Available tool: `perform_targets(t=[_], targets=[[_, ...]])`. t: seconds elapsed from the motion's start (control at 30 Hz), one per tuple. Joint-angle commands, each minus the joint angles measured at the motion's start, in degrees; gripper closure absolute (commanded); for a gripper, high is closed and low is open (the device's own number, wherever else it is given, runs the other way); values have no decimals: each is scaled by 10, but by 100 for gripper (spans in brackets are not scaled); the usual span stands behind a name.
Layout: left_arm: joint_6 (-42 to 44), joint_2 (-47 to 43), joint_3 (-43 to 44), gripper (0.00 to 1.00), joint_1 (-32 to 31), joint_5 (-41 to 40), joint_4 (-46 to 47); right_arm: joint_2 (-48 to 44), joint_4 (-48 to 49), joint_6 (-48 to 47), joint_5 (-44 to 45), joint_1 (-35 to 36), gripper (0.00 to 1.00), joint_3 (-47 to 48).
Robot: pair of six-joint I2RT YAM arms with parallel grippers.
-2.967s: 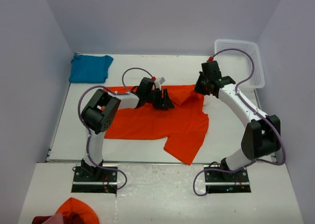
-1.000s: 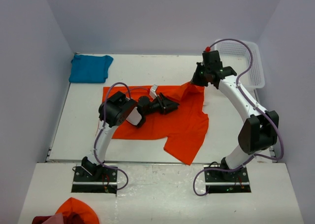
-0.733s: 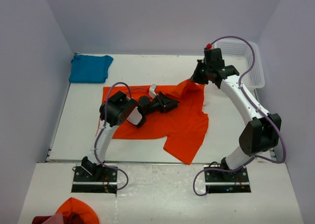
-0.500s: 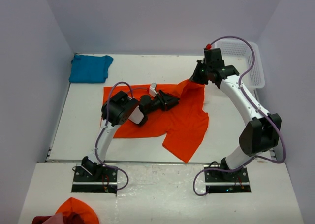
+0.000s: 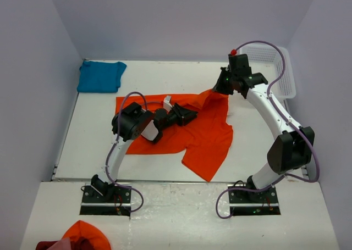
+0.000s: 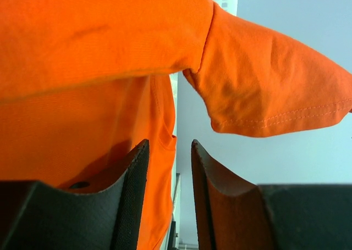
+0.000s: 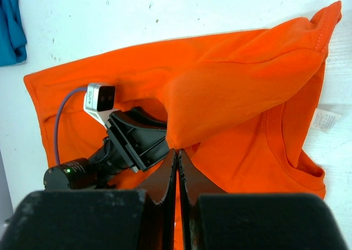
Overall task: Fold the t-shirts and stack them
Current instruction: Flatten out the tshirt
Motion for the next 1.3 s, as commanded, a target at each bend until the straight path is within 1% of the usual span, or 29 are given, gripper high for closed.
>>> perform_targets(t=[0.0, 0.13, 0.3, 0.47, 0.6, 0.8, 0.93, 1.27], targets=[[15, -28, -21, 62, 6, -11, 201, -11, -5, -7, -8, -3, 100, 22], [13, -25, -19, 62, 4, -11, 214, -13, -5, -8, -8, -3, 100, 21], [1, -15, -7, 56, 2, -9, 245, -17, -6, -10, -7, -3, 100, 19], [16, -42, -20, 53, -2, -6, 252, -16, -5, -10, -7, -3, 100, 20], [9, -47, -22, 53, -3, -4, 259, -17, -6, -8, -8, -3, 100, 19], [21, -75, -38, 53, -7, -7, 265, -21, -10, -10, -7, -3, 100, 20], [26, -93, -29, 53, -10, 1, 260, -23, -14, -12, -8, -3, 100, 25], [13, -61, 17, 52, -12, -3, 255, -27, -24, -14, -9, -3, 100, 35]])
